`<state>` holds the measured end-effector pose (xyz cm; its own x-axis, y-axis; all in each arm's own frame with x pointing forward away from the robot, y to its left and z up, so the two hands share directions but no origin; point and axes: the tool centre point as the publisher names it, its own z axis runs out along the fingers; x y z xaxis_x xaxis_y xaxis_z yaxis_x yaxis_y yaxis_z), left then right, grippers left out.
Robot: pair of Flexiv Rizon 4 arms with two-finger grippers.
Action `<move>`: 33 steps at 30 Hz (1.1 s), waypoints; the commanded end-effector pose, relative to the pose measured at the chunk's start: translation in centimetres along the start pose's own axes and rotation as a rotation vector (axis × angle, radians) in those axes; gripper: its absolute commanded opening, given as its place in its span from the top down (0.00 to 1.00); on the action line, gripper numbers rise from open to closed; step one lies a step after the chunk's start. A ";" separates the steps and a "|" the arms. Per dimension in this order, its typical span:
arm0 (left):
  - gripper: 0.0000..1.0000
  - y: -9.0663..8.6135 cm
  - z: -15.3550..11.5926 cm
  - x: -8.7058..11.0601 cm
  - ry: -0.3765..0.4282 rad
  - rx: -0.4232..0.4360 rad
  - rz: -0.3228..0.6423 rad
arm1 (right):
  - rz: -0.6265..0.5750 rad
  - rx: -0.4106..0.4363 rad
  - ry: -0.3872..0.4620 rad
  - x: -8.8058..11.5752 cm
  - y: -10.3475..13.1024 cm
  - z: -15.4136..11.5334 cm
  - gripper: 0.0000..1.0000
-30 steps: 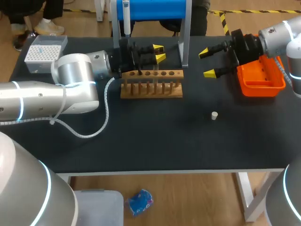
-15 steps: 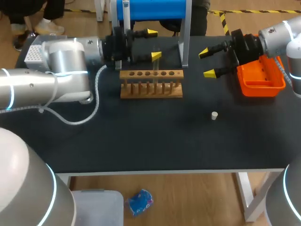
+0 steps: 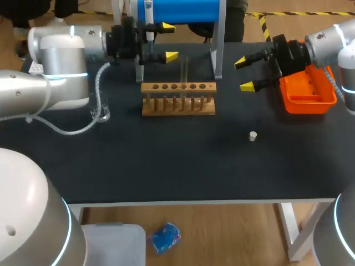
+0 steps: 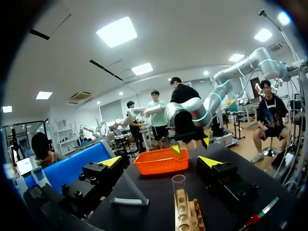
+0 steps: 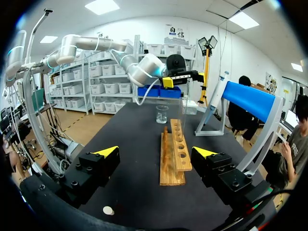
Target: Invert the test tube, pick up the pipette, mount the tip to pipette, aspirate from beaker and dispense into the tube, eject the tip, return the pipette, and cap with the stopper.
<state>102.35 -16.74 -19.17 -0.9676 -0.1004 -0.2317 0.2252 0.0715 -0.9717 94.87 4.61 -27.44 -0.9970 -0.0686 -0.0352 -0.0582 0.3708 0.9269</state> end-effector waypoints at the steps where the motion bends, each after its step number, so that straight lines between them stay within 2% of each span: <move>1: 0.00 -1.4 -3.3 0.3 -0.039 -0.066 -0.004 | -0.001 0.000 0.001 0.0 0.0 -0.1 0.00; 6: 0.00 -1.6 -6.5 0.5 -0.101 -0.124 -0.006 | -0.001 0.000 0.001 0.0 0.0 -0.1 0.00; 23: 0.00 -1.6 -6.5 0.5 -0.101 -0.124 -0.006 | -0.001 0.000 0.001 0.0 0.0 -0.1 0.00; 25: 0.00 -1.5 -6.7 0.3 -0.115 -0.158 -0.012 | -0.001 0.000 0.001 0.0 0.0 -0.1 0.00; 33: 0.00 -1.7 -14.1 1.5 -0.271 -0.229 -0.052 | -0.001 0.000 0.001 0.0 0.0 -0.1 0.00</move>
<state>102.12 -6.04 -18.01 -0.9260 -0.3138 -0.2098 0.1307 0.2548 -0.9581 94.86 4.62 -27.43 -0.9970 -0.0686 -0.0352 -0.0582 0.3708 0.9269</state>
